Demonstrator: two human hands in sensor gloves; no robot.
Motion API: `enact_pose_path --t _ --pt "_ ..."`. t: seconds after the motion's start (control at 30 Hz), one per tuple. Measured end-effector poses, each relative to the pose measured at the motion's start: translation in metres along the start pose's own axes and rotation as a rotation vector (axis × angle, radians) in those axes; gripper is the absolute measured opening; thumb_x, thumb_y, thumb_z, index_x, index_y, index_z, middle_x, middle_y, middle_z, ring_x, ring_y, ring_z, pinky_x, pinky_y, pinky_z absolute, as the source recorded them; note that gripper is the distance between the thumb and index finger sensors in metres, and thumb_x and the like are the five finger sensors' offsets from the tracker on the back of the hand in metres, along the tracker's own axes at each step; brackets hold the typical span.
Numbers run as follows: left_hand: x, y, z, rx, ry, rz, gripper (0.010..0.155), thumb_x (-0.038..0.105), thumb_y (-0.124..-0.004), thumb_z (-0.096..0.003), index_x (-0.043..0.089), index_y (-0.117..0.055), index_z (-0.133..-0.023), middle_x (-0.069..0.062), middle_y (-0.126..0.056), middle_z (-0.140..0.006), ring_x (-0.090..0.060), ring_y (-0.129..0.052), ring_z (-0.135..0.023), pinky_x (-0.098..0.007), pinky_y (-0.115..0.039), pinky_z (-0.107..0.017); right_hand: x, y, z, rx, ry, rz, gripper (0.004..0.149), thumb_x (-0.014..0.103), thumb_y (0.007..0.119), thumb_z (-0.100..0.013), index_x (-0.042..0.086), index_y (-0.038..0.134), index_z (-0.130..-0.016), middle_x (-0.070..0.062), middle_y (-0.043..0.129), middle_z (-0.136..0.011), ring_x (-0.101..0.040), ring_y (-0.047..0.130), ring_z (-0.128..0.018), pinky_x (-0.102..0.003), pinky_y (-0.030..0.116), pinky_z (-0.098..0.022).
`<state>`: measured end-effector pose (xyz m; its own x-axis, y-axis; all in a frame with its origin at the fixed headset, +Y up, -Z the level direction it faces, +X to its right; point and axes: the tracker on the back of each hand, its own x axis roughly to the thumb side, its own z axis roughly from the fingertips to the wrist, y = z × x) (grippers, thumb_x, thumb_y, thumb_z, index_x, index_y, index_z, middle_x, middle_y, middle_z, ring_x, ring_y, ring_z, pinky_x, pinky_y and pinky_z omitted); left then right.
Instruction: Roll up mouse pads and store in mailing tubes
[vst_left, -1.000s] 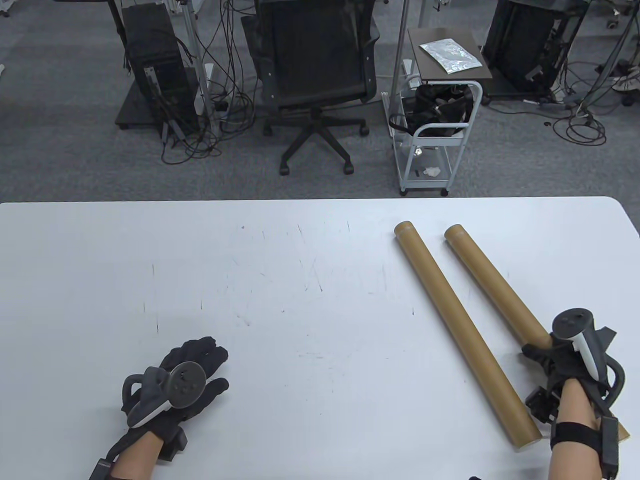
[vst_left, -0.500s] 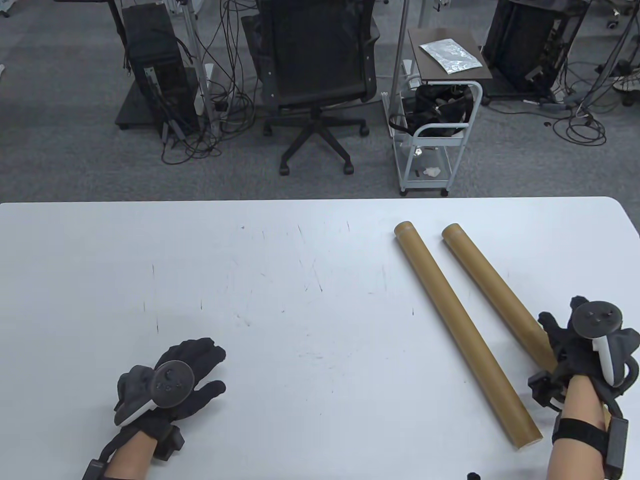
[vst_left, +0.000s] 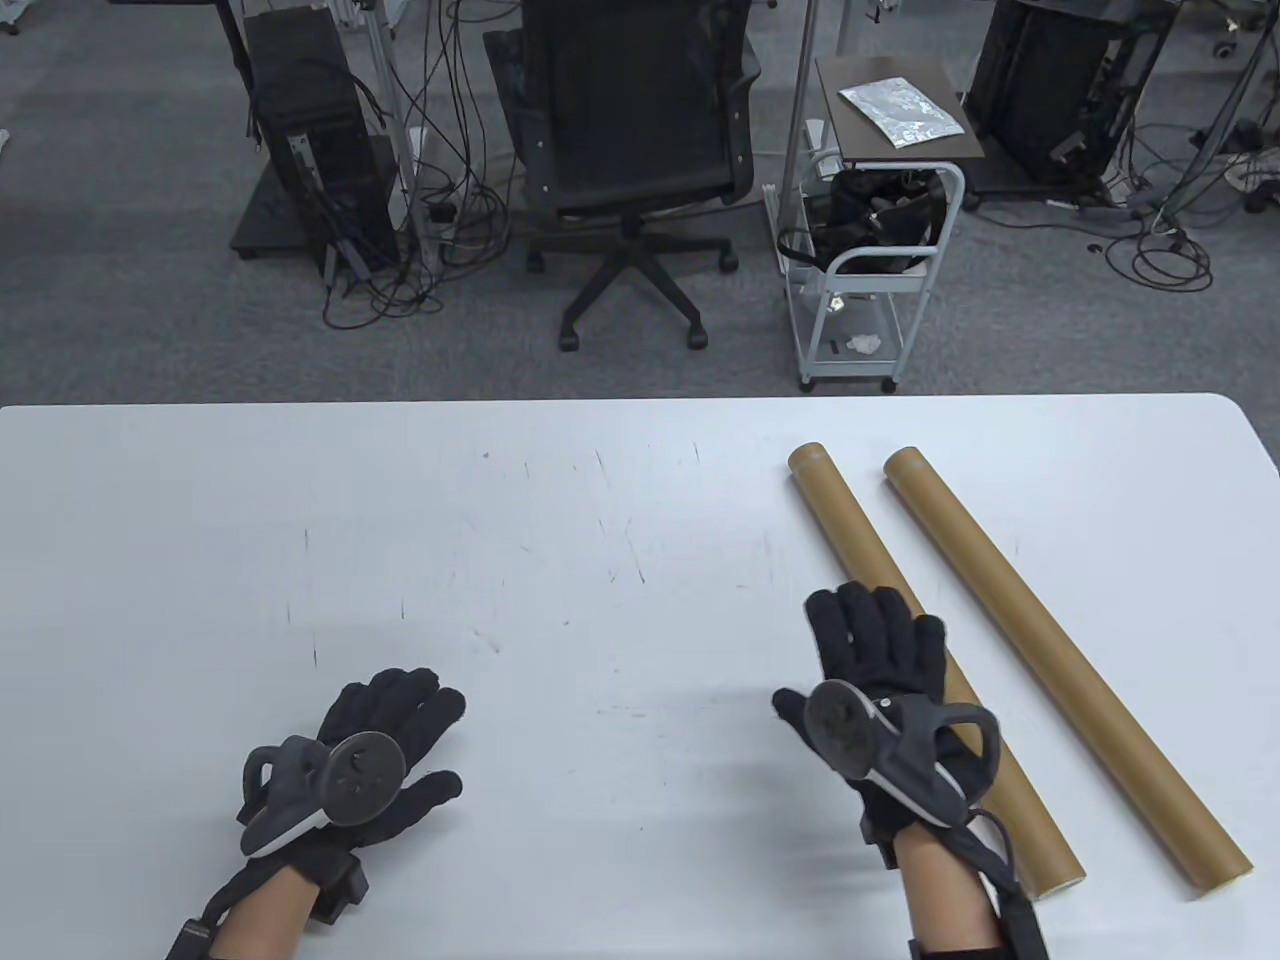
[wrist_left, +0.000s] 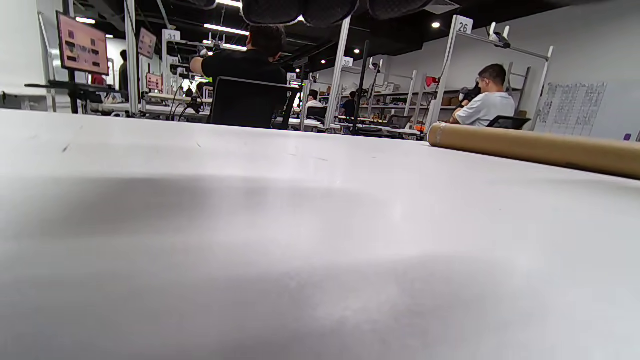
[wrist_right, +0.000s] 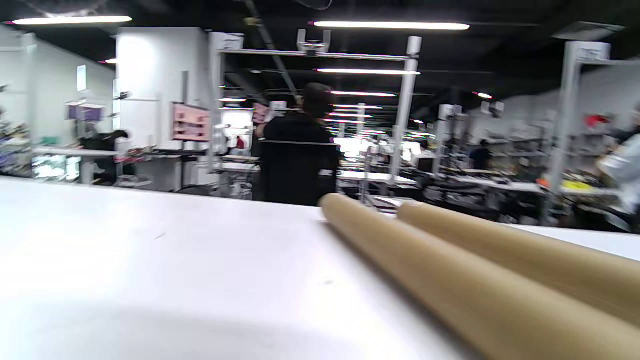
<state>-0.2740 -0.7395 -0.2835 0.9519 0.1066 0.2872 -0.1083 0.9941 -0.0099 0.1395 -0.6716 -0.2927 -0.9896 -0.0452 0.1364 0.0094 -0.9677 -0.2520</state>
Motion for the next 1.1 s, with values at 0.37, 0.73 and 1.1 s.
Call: enact_pose_path --t 0.37,0.73,1.1 --pt "0.007 -0.009 -0.002 -0.034 0.008 -0.110 0.082 0.074 -0.060 -0.0322 0.054 -0.036 -0.107 0.015 -0.026 -0.124 -0.018 -0.022 -0.122 -0.053 -0.027 -0.092 0.017 0.067 0.022 0.187 -0.111 0.256 0.088 0.065 0.056 -0.038 0.031 0.017 -0.109 -0.002 0.010 -0.119 -0.035 0.010 -0.108 -0.059 0.017 -0.078" --pt "0.004 -0.013 -0.005 -0.052 0.029 -0.138 0.082 0.074 -0.060 -0.0326 0.053 -0.035 -0.107 0.016 -0.021 -0.124 -0.017 -0.019 -0.121 -0.053 -0.026 -0.092 0.011 0.072 0.021 0.190 -0.102 0.240 0.087 0.064 0.058 -0.038 0.032 0.016 -0.108 0.000 0.010 -0.118 -0.033 0.008 -0.108 -0.057 0.015 -0.078" --pt "0.000 -0.019 -0.004 -0.042 0.059 -0.181 0.081 0.076 -0.058 -0.0320 0.054 -0.036 -0.107 0.017 -0.024 -0.124 -0.016 -0.022 -0.122 -0.051 -0.030 -0.093 0.012 0.072 0.022 0.182 -0.091 0.245 0.085 0.063 0.058 -0.039 0.032 0.017 -0.107 0.000 0.011 -0.117 -0.033 0.012 -0.108 -0.056 0.019 -0.078"
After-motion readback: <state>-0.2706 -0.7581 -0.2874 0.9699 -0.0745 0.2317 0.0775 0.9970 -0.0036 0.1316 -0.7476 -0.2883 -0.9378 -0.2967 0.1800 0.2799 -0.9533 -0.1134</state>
